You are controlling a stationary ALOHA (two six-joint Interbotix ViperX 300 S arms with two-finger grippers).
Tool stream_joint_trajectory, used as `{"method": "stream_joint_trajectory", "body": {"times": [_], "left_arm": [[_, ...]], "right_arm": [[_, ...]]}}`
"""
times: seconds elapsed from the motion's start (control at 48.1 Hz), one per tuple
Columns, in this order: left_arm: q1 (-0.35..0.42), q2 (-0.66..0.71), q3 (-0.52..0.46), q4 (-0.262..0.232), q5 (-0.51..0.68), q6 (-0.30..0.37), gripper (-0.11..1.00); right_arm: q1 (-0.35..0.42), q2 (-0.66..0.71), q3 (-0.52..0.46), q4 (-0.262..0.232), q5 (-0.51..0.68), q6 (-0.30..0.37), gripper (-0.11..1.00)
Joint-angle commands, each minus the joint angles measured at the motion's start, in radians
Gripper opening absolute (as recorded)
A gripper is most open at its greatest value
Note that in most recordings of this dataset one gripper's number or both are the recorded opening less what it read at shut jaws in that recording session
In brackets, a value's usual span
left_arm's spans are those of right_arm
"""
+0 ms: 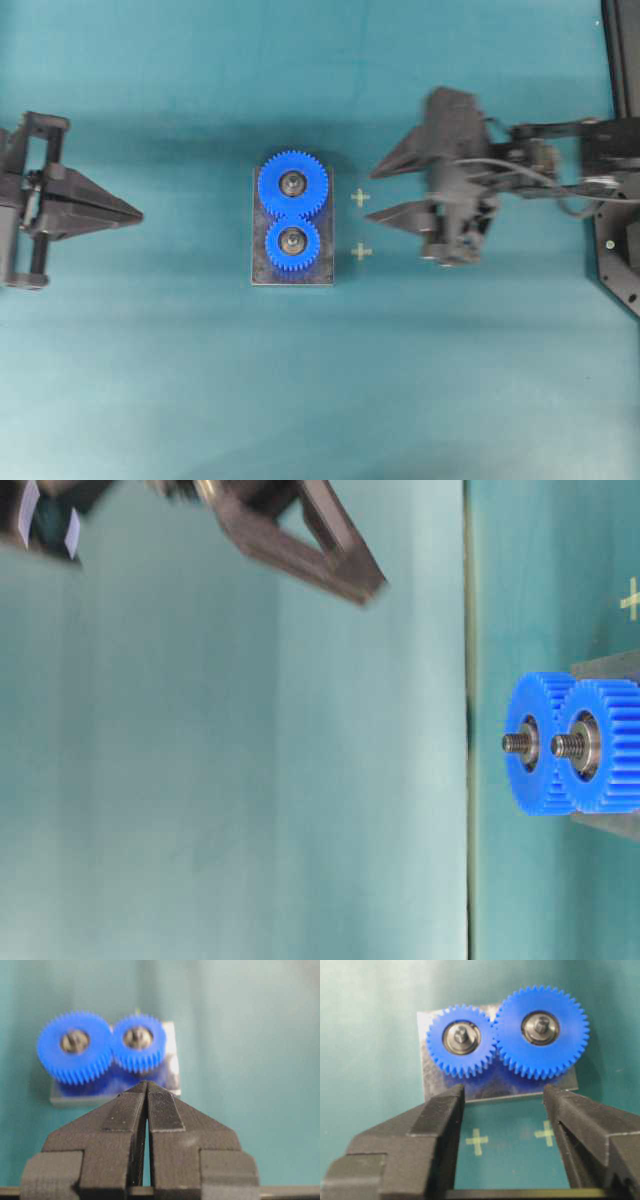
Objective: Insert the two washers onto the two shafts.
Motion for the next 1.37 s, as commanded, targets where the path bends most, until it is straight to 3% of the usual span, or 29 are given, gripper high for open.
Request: {"method": "stream_joint_trajectory", "body": {"times": [0.0, 0.27, 0.374, 0.644, 1.019, 1.206, 1.351], "left_arm": [[-0.002, -0.021, -0.005, 0.003, -0.012, 0.0, 0.01], [-0.002, -0.037, 0.003, 0.003, -0.012, -0.002, 0.0], [-0.002, -0.037, 0.005, 0.003, -0.02, -0.003, 0.0], [0.0, -0.048, 0.046, 0.002, -0.137, -0.012, 0.01], [0.02, -0.057, 0.081, 0.003, -0.147, -0.077, 0.0], [0.023, -0.067, 0.094, 0.003, -0.149, -0.094, 0.01], [0.029, -0.094, 0.14, 0.003, -0.183, -0.104, 0.01]], "right_arm": [[-0.002, -0.064, 0.032, 0.002, -0.044, 0.011, 0.57], [-0.002, -0.215, 0.212, 0.011, -0.198, 0.028, 0.13], [0.0, -0.253, 0.265, 0.012, -0.202, 0.037, 0.05], [0.005, -0.359, 0.347, 0.012, -0.204, 0.074, 0.02], [0.005, -0.611, 0.48, 0.012, -0.158, 0.084, 0.02], [0.005, -0.64, 0.499, 0.014, -0.057, 0.092, 0.02], [0.005, -0.646, 0.517, 0.012, -0.043, 0.094, 0.02]]}}
